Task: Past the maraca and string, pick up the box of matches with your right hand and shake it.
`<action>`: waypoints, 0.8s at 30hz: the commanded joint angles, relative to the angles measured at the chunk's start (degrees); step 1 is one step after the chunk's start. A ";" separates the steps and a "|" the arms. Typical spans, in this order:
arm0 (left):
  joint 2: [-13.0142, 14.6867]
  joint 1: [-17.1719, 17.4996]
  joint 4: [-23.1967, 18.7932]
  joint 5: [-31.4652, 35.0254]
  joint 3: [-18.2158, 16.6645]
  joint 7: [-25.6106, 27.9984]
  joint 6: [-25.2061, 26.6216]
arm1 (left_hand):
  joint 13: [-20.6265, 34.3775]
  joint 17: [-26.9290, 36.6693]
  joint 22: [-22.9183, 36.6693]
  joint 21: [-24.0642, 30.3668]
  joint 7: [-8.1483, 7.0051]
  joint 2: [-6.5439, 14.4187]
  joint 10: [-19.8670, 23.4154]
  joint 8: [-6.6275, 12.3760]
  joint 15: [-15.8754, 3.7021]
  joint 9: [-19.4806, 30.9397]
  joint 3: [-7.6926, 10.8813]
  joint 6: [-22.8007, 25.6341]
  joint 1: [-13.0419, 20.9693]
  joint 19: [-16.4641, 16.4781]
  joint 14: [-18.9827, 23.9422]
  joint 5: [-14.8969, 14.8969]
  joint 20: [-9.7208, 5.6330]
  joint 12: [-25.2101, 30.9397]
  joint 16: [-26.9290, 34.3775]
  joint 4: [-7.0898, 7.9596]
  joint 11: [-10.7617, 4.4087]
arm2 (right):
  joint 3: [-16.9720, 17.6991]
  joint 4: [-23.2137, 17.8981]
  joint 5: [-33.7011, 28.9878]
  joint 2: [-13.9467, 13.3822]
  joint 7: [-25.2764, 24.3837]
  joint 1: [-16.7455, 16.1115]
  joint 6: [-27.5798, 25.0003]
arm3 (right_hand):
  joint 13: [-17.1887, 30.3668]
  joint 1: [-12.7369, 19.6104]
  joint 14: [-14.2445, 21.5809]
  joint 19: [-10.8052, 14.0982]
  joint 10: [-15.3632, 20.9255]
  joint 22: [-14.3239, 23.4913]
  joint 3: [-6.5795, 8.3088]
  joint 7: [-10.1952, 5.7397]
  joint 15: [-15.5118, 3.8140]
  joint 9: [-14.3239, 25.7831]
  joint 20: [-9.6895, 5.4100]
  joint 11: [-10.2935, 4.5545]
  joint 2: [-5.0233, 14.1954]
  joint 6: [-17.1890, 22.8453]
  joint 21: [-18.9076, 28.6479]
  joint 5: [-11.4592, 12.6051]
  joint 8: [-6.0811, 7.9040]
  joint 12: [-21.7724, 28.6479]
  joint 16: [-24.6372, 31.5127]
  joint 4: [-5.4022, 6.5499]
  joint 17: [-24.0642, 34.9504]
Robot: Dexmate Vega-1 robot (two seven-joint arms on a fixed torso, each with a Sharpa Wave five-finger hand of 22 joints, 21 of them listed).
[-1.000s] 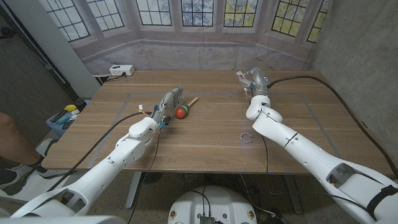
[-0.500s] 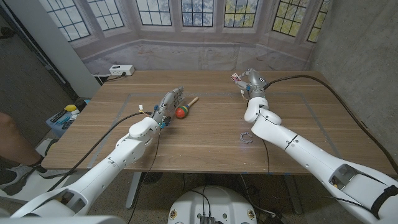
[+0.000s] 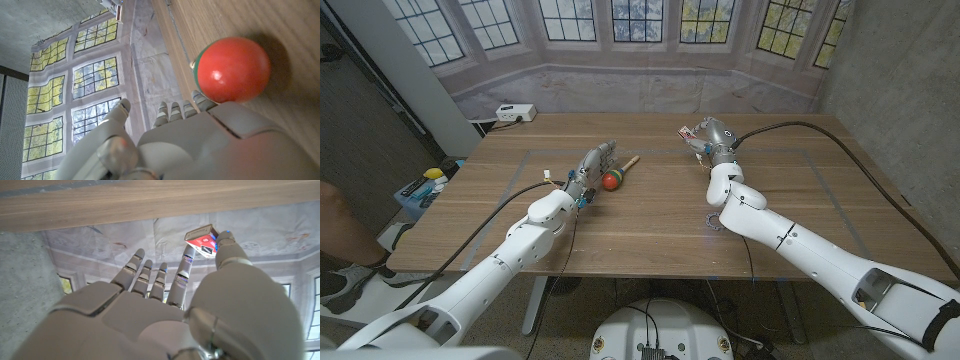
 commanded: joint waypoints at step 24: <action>0.19 0.22 0.35 -0.28 -0.18 -0.40 -0.36 | 0.19 0.10 0.25 -0.11 -0.17 -0.02 0.17 -0.01 0.48 0.14 -0.18 0.37 0.82 0.21 -0.09 0.35 0.50 0.00 0.13 0.09 0.25 | -6.47 -5.50 -9.99 -3.54 12.66 -1.69 4.31 | 0.33 -0.19 1.04 0.55 0.42 0.13 -0.06 0.30 0.09 0.14 0.16 0.09 0.61 0.43 -0.17 -0.20 -0.47 -0.36 -0.15 0.05 0.24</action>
